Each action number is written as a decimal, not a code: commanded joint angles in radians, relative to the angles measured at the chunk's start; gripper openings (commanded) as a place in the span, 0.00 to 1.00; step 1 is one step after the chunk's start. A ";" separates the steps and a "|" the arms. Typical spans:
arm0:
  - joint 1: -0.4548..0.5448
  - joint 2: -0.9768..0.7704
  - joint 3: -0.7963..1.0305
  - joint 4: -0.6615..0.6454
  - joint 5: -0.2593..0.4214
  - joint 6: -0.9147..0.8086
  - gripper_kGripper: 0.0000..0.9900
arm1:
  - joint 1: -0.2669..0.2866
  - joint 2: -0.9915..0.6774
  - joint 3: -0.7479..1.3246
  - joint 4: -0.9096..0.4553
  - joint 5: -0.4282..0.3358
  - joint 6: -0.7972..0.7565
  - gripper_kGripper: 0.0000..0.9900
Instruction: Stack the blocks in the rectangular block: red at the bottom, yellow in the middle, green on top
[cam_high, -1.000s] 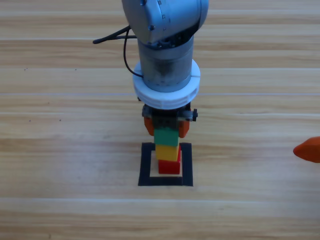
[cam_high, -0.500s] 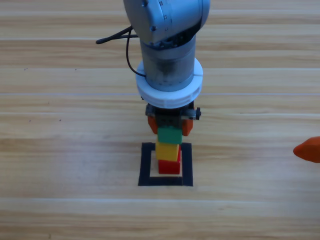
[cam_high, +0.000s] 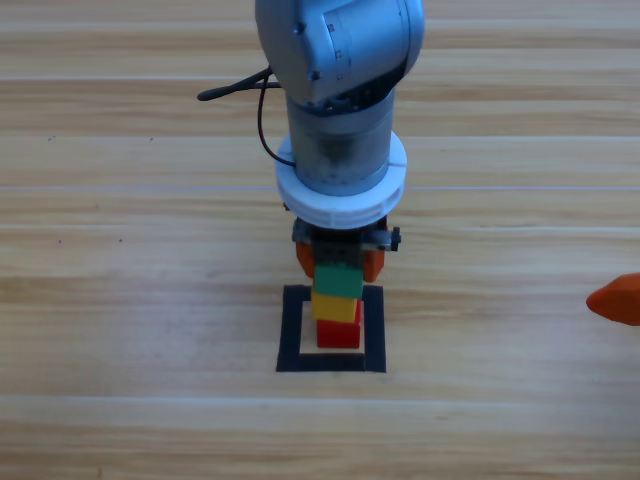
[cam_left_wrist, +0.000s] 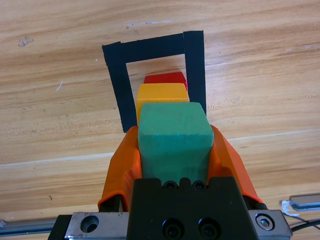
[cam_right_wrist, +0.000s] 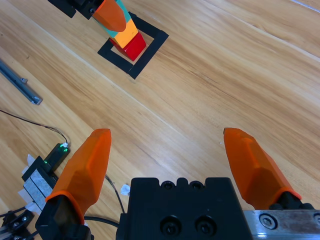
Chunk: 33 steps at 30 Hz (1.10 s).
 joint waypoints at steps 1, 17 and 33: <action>-0.002 0.043 0.022 -0.013 0.009 0.008 0.00 | -0.021 0.023 0.033 -0.020 -0.013 0.001 1.00; 0.014 -0.016 0.064 -0.044 0.009 0.010 0.86 | -0.023 0.031 0.032 -0.019 -0.013 -0.002 1.00; 0.012 -0.079 0.027 -0.056 0.050 -0.013 1.00 | -0.021 0.026 0.033 -0.019 -0.013 -0.002 1.00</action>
